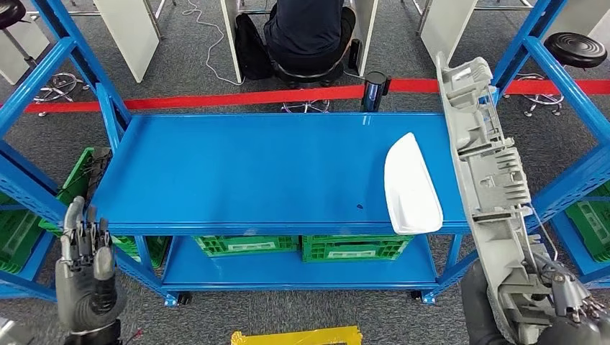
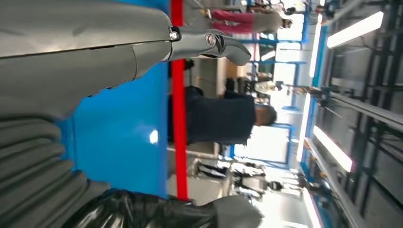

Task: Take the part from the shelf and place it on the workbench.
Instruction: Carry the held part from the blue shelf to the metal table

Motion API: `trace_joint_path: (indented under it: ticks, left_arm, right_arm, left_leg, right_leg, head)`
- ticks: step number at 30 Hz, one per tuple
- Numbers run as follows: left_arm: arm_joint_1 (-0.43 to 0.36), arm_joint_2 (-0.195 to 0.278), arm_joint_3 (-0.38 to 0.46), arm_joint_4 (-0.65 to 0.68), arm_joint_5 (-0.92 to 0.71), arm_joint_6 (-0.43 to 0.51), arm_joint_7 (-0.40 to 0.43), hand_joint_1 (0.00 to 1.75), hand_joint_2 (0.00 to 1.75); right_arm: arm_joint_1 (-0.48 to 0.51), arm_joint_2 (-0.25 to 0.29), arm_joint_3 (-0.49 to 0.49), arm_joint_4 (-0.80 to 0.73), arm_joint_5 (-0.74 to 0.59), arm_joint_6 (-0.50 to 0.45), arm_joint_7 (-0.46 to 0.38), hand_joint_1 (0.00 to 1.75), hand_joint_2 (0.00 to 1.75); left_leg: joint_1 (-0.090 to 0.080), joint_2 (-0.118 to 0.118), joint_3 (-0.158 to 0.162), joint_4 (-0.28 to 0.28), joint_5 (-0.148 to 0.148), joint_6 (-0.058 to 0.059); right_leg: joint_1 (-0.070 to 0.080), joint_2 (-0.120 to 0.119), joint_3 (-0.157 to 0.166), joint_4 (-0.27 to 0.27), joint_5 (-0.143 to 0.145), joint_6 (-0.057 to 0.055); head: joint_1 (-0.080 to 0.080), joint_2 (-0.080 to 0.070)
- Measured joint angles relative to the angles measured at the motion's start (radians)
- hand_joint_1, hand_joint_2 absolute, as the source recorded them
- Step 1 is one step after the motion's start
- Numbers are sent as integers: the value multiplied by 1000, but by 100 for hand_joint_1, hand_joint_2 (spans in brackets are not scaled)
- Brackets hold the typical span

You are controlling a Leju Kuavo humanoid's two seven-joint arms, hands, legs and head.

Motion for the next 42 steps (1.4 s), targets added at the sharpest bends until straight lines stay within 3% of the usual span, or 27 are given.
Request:
trace_joint_path:
  ticks: [16,25,27,30,31,32,33,36,38,40,42]
  left_arm:
    - [-1,27,-28,-71,-8,-38,-26,0,0]
    - [-2,43,-53,-94,-54,-40,-21,0,0]
    - [-3,44,-59,-98,-54,-41,-19,0,0]
    - [-4,45,-65,-99,-52,-43,-19,0,0]
    - [-4,45,-67,-99,-51,-44,-19,0,0]
    - [-4,45,-69,-99,-51,-44,-19,0,0]
    - [-4,45,-71,-99,-50,-45,-19,0,0]
    - [-5,45,-72,-100,-49,-48,-21,0,0]
    - [-5,46,-73,-102,-48,-50,-23,0,0]
    - [-5,49,-76,-104,-46,-52,-25,0,0]
    - [-4,52,-78,-104,-43,-53,-27,0,0]
  right_arm:
    - [6,-30,-1,9,-10,-3,94,175,175]
    - [5,-46,-1,12,-53,-3,105,175,175]
    - [5,-48,-1,12,-53,-3,104,175,175]
    - [4,-52,-1,12,-54,-4,103,175,175]
    - [4,-53,-1,12,-55,-4,103,175,175]
    - [4,-54,-1,12,-56,-4,102,175,175]
    - [4,-55,-1,13,-58,-4,102,175,175]
    - [2,-57,-1,13,-63,-4,101,175,175]
    - [0,-58,-1,13,-65,-4,101,175,175]
    - [0,-59,-1,14,-68,-5,100,175,175]
    - [-1,-59,-2,14,-71,-5,100,175,175]
  left_leg:
    - [-1,0,0,1,-1,2]
    - [-6,1,2,3,-4,20]
    - [0,4,9,-12,6,27]
    - [3,9,8,-19,11,31]
    - [4,10,6,-17,11,31]
    - [4,11,2,-14,12,30]
    - [5,11,-2,-11,13,28]
    - [10,8,-18,5,15,14]
    - [9,4,-28,13,21,-3]
    - [10,-2,-37,12,33,-20]
    - [12,13,-56,31,14,-31]
  right_leg:
    - [-2,0,0,-1,0,1]
    - [-9,1,5,-2,-3,17]
    - [-9,-2,-7,25,-28,23]
    - [-11,-9,-72,189,-129,32]
    - [-13,-10,-90,241,-150,35]
    - [-15,-10,-94,263,-151,38]
    - [-18,-11,-82,247,-134,41]
    - [-23,-5,19,70,-61,44]
    - [-20,4,45,18,-50,33]
    - [-17,2,30,20,-42,12]
    - [-17,-9,21,16,-30,-7]
  head:
    - [-1,0]
    - [-5,0]
    - [-2,0]
    - [12,0]
    - [15,0]
    - [16,0]
    - [17,0]
    - [22,0]
    - [23,0]
    - [18,0]
    - [10,0]
